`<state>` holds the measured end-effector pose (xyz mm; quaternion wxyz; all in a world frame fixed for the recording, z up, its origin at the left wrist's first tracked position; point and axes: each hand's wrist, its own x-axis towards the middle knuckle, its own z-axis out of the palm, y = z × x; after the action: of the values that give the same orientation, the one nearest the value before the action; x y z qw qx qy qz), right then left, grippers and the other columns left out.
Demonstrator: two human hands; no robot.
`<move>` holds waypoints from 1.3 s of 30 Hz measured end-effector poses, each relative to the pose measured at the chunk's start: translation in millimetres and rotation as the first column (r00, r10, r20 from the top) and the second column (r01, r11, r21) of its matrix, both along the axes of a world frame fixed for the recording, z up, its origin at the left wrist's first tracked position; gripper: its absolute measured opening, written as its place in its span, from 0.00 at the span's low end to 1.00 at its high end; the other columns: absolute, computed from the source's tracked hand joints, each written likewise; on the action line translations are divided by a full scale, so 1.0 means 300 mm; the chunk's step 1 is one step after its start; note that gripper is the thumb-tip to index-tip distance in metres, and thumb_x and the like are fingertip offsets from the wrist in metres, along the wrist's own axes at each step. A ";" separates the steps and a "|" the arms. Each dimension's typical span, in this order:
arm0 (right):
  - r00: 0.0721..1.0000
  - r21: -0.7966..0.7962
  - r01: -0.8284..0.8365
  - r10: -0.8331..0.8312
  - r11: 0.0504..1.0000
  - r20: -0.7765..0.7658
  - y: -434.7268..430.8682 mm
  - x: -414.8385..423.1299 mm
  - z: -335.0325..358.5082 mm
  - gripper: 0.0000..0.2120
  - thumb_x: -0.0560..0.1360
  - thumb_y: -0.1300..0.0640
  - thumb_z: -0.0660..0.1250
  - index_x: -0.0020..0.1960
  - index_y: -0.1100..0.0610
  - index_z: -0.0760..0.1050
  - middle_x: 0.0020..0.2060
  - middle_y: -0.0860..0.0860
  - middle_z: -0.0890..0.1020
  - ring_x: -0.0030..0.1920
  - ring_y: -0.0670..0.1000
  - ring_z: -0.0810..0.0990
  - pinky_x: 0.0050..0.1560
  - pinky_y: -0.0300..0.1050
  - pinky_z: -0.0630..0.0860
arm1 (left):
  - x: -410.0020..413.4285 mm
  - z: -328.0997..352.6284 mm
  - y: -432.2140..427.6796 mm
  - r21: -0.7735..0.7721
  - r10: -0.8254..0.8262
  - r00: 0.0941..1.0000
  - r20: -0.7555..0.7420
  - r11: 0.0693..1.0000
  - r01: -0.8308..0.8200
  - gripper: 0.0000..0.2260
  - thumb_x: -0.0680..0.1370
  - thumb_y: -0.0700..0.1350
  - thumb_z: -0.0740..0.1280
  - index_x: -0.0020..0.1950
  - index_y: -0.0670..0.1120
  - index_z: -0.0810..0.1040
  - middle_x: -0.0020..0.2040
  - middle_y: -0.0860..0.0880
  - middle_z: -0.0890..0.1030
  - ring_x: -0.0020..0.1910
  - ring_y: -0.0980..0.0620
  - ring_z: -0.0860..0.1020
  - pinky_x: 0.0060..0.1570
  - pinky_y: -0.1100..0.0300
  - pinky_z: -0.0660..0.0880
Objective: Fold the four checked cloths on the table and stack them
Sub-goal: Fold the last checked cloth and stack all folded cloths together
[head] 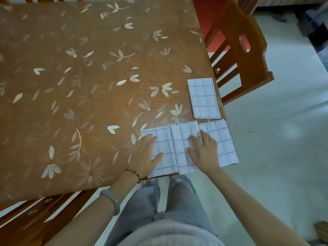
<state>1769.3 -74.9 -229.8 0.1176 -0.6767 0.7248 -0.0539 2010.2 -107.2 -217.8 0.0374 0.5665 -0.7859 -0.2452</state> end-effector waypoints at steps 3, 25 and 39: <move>0.998 0.180 0.031 -0.021 0.983 -0.054 0.050 -0.095 -0.035 0.32 0.77 0.34 0.46 0.74 0.50 0.62 0.74 0.61 0.61 0.74 0.61 0.54 0.70 0.63 0.49 | -0.091 -0.066 0.021 0.016 -0.282 0.947 0.150 0.959 0.283 0.30 0.78 0.66 0.48 0.77 0.54 0.54 0.78 0.46 0.52 0.77 0.43 0.49 0.72 0.43 0.39; 0.871 0.082 0.308 -0.316 0.948 0.376 -0.152 -0.209 0.057 0.25 0.78 0.50 0.60 0.70 0.60 0.66 0.68 0.60 0.68 0.67 0.59 0.67 0.67 0.52 0.64 | -0.270 0.019 -0.203 -0.058 0.044 0.995 -0.091 0.997 -0.049 0.25 0.80 0.59 0.53 0.74 0.48 0.61 0.78 0.49 0.54 0.77 0.47 0.47 0.74 0.50 0.44; 0.610 0.379 0.466 -0.601 0.799 0.517 -0.530 -0.406 0.031 0.17 0.76 0.63 0.63 0.65 0.60 0.74 0.53 0.53 0.80 0.50 0.50 0.75 0.50 0.40 0.70 | -0.565 -0.054 -0.530 0.832 0.910 0.287 -0.298 0.395 -0.389 0.06 0.70 0.43 0.66 0.35 0.48 0.70 0.34 0.48 0.72 0.35 0.52 0.70 0.36 0.62 0.66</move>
<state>1647.6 -233.8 -220.5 0.3941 -0.3563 0.8159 -0.2282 1840.7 -266.2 -234.0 0.2658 0.6775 -0.2302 -0.6460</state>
